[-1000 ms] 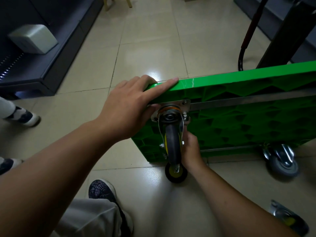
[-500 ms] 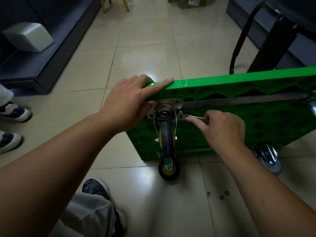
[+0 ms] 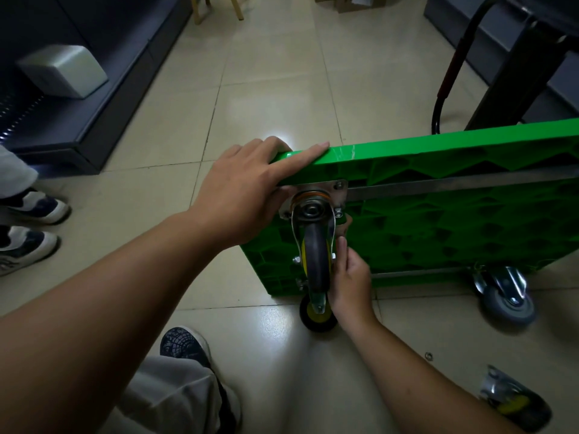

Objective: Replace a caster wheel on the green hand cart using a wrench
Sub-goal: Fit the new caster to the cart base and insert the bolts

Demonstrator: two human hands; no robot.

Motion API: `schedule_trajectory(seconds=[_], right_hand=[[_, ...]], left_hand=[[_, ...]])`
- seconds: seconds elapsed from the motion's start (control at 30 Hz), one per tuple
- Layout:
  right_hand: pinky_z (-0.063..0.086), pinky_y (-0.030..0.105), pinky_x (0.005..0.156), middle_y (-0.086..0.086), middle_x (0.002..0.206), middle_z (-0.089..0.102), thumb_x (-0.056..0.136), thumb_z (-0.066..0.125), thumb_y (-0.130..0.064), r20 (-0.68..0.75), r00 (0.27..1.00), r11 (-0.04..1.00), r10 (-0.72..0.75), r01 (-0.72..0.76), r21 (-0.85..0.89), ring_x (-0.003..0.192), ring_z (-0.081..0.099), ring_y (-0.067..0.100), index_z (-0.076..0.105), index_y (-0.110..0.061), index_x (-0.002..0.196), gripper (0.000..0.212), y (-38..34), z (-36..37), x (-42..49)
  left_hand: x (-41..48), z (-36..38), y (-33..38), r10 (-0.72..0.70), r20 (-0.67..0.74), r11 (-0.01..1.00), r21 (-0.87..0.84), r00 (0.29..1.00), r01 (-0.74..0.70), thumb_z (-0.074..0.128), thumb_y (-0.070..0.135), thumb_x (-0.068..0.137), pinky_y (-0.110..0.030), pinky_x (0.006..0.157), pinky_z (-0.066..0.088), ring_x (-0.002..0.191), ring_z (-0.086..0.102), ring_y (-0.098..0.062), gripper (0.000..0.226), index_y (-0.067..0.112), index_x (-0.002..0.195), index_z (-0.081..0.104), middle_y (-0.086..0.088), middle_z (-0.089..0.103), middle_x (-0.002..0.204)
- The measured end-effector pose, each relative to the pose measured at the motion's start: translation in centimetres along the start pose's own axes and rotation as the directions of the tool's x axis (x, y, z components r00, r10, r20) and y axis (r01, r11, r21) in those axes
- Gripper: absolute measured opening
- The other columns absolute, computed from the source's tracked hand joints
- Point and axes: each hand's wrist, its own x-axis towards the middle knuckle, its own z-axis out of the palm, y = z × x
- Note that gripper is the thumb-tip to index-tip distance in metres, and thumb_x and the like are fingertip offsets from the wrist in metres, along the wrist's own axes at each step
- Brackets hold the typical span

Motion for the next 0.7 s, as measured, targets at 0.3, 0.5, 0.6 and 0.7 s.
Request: schedule_trajectory(seconds=[0.3,0.5,0.6,0.7], right_hand=[[0.043,0.046,0.074,0.023,0.086,0.056,0.101,0.051,-0.043,0.123,0.968,0.912,0.221,-0.25,0.326,0.084,0.056,0.042,0.064,-0.008,0.085,0.04,-0.2,1.5,2.0],[0.036,0.029,0.05,-0.013,0.055,0.05,0.096,0.037,-0.062,0.116,0.989,0.965,-0.091,0.117,-0.237,0.05,0.044,0.004,0.051,-0.025,0.065,0.05,0.3,-1.8,3.2],[0.022,0.03,0.046,-0.007,0.048,0.038,0.091,0.029,-0.07,0.156,0.952,0.739,-0.264,0.303,-0.602,0.045,0.039,0.016,0.038,-0.026,0.058,0.056,-1.2,-5.2,4.4],[0.015,0.025,0.045,-0.008,0.048,0.036,0.09,0.028,-0.072,0.243,0.896,0.435,-0.372,0.4,-0.807,0.047,0.037,0.022,0.043,-0.021,0.06,0.061,-3.8,-7.9,5.0]], left_hand=[[0.0,0.0,0.1,-0.006,-0.011,1.0,-0.009,1.0,0.006,0.056,0.032,0.101,-0.033,0.077,0.029,0.1,0.054,-0.028,0.068,0.042,0.161,0.024,-0.009,0.059,0.124],[0.1,0.0,0.1,-0.011,0.002,1.0,-0.003,1.0,0.011,0.054,0.034,0.101,-0.036,0.078,0.035,0.102,0.054,-0.028,0.069,0.042,0.162,0.024,-0.009,0.058,0.125],[0.1,-0.1,0.1,-0.006,-0.001,1.0,-0.016,1.0,0.006,0.053,0.034,0.1,-0.034,0.077,0.032,0.102,0.054,-0.028,0.068,0.042,0.162,0.025,-0.009,0.059,0.125],[0.1,0.0,0.2,-0.007,-0.001,1.0,-0.006,1.0,0.007,0.053,0.034,0.1,-0.034,0.078,0.031,0.102,0.054,-0.028,0.069,0.042,0.162,0.024,-0.01,0.059,0.125]])
